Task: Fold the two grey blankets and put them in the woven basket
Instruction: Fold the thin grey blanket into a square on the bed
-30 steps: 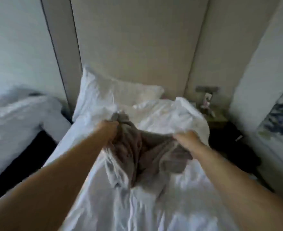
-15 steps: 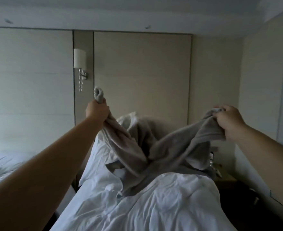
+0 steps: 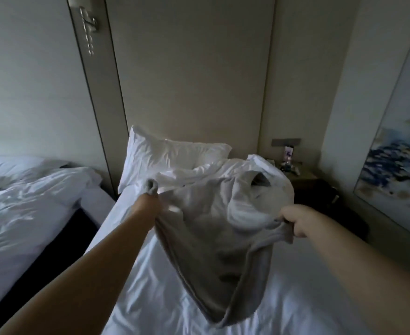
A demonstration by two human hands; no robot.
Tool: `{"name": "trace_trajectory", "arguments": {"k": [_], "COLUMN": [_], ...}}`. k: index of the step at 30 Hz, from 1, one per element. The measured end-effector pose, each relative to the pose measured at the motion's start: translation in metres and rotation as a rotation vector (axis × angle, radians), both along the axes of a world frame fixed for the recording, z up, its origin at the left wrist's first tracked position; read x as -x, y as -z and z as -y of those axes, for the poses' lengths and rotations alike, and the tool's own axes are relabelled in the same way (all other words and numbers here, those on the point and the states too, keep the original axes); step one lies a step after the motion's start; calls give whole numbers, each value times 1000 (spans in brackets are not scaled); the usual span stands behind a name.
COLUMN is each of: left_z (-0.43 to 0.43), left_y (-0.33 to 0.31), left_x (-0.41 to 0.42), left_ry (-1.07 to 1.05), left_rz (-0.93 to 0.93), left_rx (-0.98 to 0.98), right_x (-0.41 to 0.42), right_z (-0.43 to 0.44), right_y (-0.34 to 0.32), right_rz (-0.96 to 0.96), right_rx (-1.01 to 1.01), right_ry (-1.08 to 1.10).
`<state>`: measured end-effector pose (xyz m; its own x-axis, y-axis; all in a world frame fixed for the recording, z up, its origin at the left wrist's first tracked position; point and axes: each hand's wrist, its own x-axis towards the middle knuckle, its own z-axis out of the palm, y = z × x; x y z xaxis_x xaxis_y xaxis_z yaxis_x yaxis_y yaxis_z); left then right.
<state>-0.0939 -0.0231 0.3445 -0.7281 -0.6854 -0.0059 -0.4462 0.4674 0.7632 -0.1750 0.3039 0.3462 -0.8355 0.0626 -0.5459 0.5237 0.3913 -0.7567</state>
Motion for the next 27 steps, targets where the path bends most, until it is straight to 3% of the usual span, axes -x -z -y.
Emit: {"name": "trace_trajectory", "arguments": {"k": [1,4,6,8,13,18,22,27], "left_z": [-2,-24,-39,-54,-81,-86,-90,-84], "left_y": [14,52,75,86,97,88,79,62], "left_x": [-6,-37,-56,-75,-105,-105,-107,-114], "left_ry": [-20,-40,-13,53,91,1,12,71], "left_rz": [-96,-86,-136,-176,-196,-231,-236,-200], "left_rx": [-289,-330,-343,-374,-527,-623,-579,-292], "right_x": [-12,-46,-72,-94,-127,-139,-142,-140], "right_z": [2,8,13,17,22,21,23,39], "right_y": [20,74,97,114,133,102,81,69], "right_rz": [87,268,288,246,-170,-142,-284,-438], "right_rx": [8,44,89,150,469,741,625,375], "right_ry": [-13,-33,17,86,340,263,52,-10]}}
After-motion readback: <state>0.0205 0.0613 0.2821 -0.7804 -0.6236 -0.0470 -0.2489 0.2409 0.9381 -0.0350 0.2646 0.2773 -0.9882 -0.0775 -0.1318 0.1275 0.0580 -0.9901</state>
